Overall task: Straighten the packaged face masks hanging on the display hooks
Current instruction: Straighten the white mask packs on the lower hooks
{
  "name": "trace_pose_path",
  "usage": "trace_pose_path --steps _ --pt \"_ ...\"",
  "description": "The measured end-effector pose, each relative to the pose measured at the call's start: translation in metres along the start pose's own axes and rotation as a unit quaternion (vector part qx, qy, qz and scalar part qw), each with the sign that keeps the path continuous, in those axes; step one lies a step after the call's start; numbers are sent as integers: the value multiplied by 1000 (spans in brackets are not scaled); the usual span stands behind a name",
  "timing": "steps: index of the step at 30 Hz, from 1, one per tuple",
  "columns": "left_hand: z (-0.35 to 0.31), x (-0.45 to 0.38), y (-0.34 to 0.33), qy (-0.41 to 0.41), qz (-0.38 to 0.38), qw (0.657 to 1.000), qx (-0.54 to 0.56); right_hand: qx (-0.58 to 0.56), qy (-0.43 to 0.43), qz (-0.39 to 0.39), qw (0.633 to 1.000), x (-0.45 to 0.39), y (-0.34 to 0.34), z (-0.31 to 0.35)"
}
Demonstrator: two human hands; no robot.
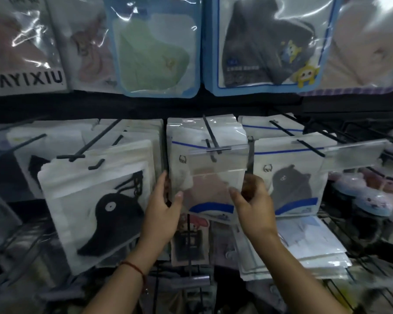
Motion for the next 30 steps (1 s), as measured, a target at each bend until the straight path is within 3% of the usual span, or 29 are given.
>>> trace_pose_path --steps 5,10,15,22,30 --pt "9 -12 4 51 6 999 12 -46 -26 17 998 -1 -3 0" --pt "5 -12 8 74 42 995 57 -156 -95 5 983 1 3 8" --pt "8 -7 13 108 104 980 132 -193 -95 -17 976 18 19 23" --pt "-2 17 34 40 134 970 197 -168 -85 17 982 46 24 38" --pt "-17 40 68 -5 194 970 143 -186 -67 28 980 61 33 68"
Point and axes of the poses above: each hand's wrist, its own x-axis away from the middle knuckle, its own y-axis out of the back of the hand, z = x × y, the point moved 1 cm from there along -x, towards the middle knuckle, and after that the axes turned 2 degrees about -x, right-handed, at the moved point
